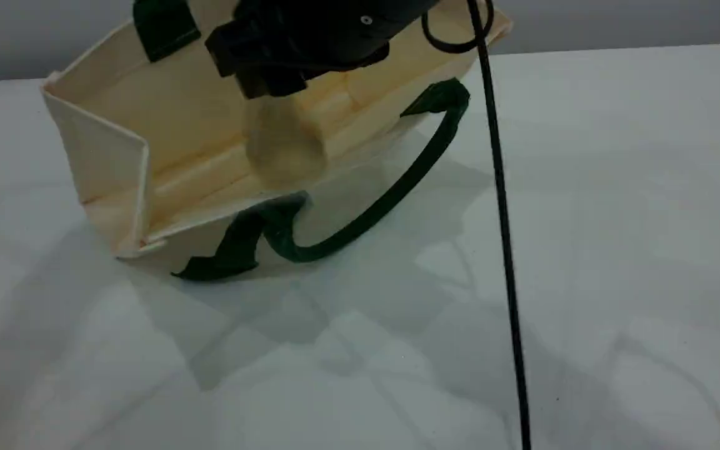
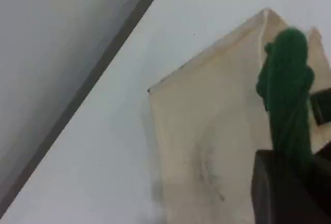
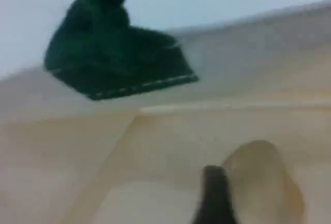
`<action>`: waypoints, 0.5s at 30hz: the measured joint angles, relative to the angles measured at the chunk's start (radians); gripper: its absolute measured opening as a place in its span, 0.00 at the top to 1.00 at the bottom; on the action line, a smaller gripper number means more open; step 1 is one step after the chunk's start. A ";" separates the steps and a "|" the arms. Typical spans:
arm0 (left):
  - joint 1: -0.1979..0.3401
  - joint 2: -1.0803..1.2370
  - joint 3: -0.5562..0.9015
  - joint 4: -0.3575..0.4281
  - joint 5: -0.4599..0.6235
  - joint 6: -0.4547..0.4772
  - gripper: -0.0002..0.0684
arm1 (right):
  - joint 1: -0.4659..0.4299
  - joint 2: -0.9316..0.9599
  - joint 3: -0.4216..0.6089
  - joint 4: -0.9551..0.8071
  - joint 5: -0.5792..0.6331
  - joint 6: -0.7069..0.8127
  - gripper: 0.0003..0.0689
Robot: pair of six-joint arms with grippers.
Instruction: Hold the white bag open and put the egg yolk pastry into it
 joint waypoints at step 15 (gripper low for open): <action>0.000 0.000 0.000 0.003 0.000 0.000 0.86 | -0.092 -0.149 0.002 -0.065 0.140 -0.007 0.18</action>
